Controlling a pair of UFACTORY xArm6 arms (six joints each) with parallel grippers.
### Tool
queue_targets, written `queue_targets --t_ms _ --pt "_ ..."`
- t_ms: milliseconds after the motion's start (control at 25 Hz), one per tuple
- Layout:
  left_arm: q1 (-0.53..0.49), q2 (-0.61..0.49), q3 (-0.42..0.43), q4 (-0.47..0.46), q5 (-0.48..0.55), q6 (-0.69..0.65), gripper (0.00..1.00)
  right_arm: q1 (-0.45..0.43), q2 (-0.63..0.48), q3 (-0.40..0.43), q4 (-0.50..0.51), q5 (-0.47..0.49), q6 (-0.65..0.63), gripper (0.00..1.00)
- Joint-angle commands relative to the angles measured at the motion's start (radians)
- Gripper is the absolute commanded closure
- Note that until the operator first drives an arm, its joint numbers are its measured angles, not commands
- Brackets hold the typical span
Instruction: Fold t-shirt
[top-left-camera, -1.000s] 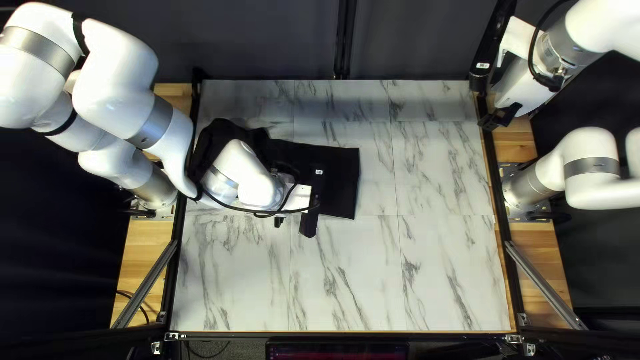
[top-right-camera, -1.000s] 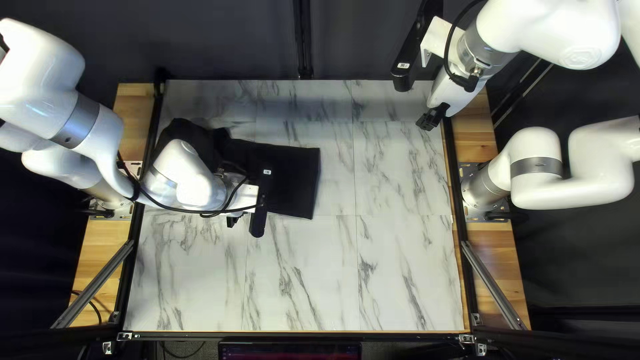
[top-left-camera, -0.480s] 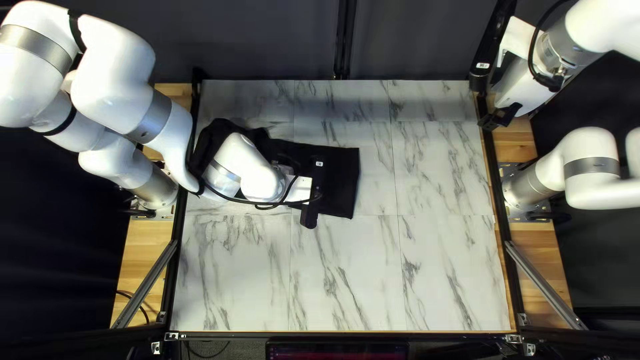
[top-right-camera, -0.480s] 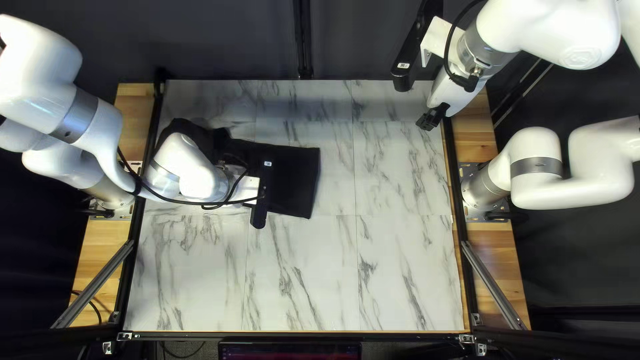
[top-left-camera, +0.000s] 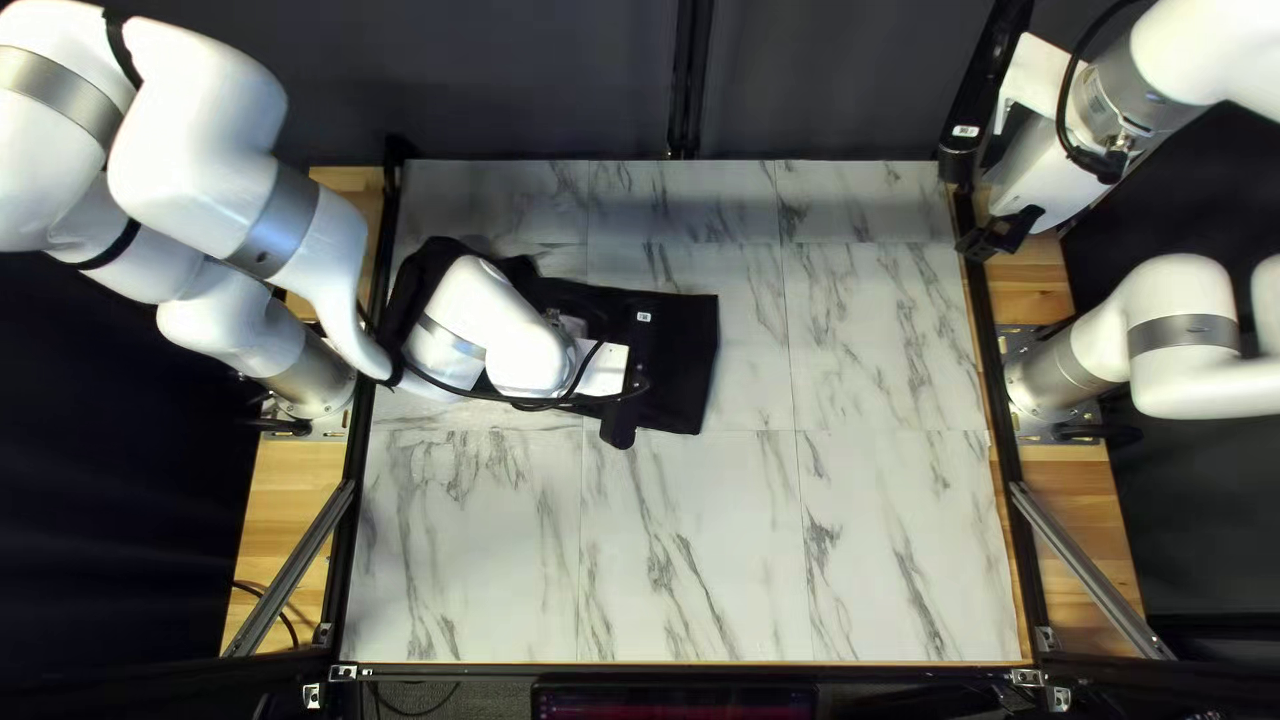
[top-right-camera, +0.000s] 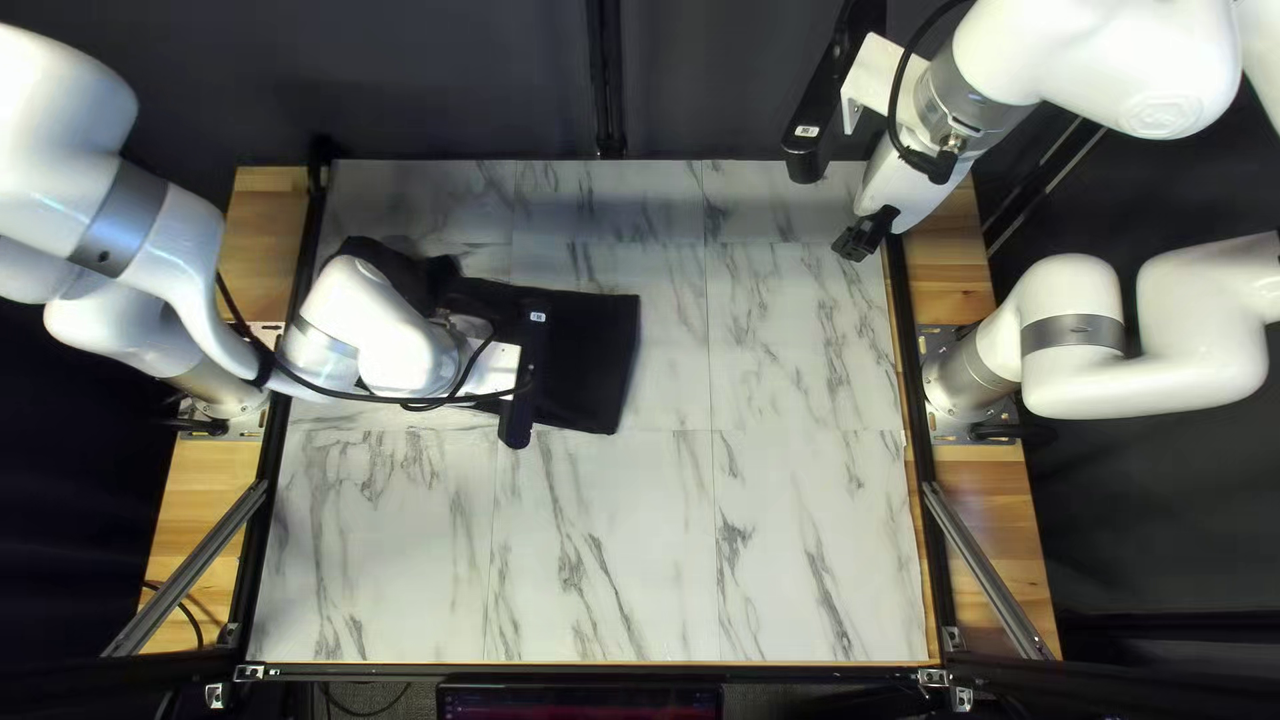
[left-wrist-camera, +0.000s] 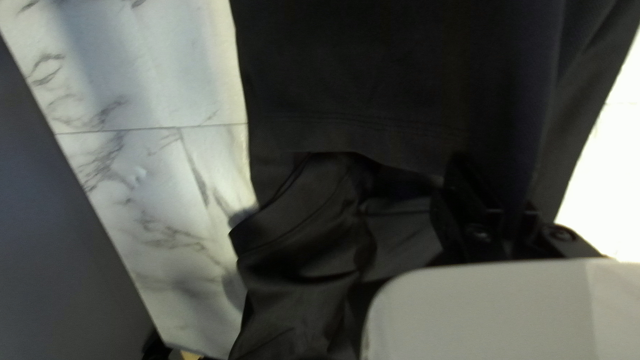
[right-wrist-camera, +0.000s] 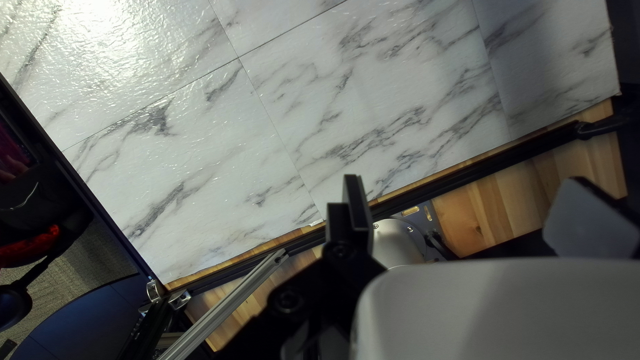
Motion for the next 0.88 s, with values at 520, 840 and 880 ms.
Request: queue_targets --t_ms 520,840,880 --pt "-0.102 -0.026 0.099 0.012 0.010 -0.103 0.94 0.000 0.000 0.000 0.000 0.000 0.000 0.00" --pt "-0.029 0.031 0.102 -0.049 -0.133 0.063 0.00 0.000 0.000 0.000 0.000 0.000 0.000 0.00" --pt "-0.017 0.005 0.113 -0.060 -0.130 0.086 0.00 0.000 0.000 0.000 0.000 0.000 0.000 0.00"
